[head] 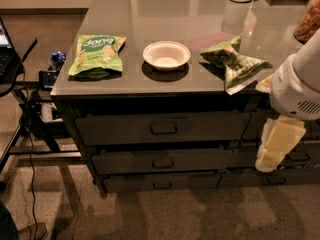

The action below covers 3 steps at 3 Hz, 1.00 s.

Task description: Open middle drawer

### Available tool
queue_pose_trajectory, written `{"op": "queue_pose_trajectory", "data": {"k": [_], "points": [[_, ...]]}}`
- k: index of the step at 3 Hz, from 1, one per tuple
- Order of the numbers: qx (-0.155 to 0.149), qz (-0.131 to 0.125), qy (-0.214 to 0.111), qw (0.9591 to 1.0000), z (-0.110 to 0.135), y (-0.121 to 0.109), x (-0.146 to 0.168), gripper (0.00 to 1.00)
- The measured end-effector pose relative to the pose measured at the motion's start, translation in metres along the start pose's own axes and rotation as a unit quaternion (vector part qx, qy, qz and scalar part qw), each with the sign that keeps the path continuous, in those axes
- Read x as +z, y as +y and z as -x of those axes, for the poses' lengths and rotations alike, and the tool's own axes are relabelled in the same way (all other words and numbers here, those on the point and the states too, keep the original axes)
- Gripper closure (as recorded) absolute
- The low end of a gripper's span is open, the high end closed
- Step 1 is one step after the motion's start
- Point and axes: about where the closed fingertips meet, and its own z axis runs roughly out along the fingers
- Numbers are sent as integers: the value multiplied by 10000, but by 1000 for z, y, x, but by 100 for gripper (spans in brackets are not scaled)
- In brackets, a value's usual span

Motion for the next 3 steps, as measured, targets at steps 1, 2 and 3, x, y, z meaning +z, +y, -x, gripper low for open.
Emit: {"op": "queue_pose_trajectory", "data": {"k": [1,2,3], "points": [[11,150,-18,9999,5,25,34,0],[-13,393,-35,9992,12,46,77,0],[-13,393,-35,9992,12,46,78,0]]}}
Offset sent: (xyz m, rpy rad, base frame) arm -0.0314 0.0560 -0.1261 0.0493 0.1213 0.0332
